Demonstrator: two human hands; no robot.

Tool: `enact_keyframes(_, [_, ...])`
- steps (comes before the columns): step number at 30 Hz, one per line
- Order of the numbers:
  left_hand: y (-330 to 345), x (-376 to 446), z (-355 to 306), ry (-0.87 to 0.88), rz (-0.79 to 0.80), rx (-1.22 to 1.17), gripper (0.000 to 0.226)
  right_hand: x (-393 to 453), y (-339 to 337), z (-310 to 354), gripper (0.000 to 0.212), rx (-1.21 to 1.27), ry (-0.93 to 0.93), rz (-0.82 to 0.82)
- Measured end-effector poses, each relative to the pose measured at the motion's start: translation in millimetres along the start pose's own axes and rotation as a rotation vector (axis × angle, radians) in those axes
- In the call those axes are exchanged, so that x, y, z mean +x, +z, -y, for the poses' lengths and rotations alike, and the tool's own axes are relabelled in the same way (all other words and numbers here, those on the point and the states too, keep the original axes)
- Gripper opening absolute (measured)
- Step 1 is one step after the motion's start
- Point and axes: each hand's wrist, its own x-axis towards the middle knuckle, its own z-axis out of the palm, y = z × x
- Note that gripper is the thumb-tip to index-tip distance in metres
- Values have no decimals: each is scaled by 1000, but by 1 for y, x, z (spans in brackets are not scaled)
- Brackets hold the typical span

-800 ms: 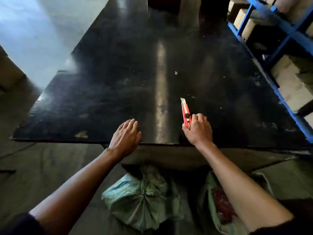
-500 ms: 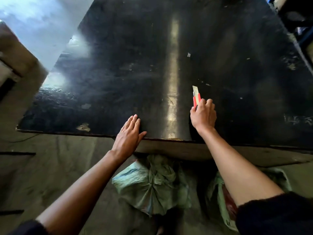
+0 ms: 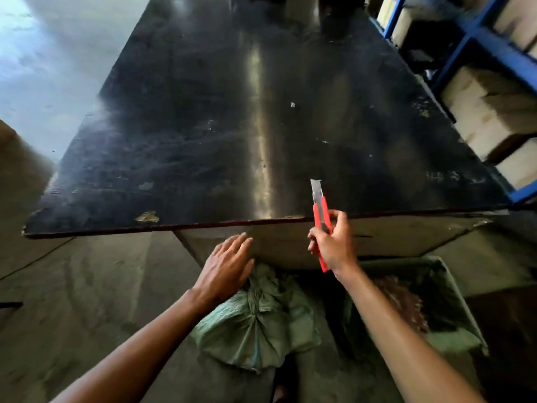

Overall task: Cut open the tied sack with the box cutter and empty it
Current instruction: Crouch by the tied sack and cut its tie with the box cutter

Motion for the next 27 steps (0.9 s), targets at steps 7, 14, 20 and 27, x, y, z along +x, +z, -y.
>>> enact_keyframes(7, [44,-99,11,66,163,-46,58,-121,-10,-120,5,-301,65,-53])
enact_keyframes(14, [146,-128,44,-159,285,-112,63,-153,6,-247,11,-434,106,-5])
enact_keyframes(20, [296,-99,67,-320,297,-209,58,-122,33,-379,14,-523,10,76])
enact_keyframes(27, [454,-47,117,-390,128,-345,37,-68,69,-529,32,-580,-64,53])
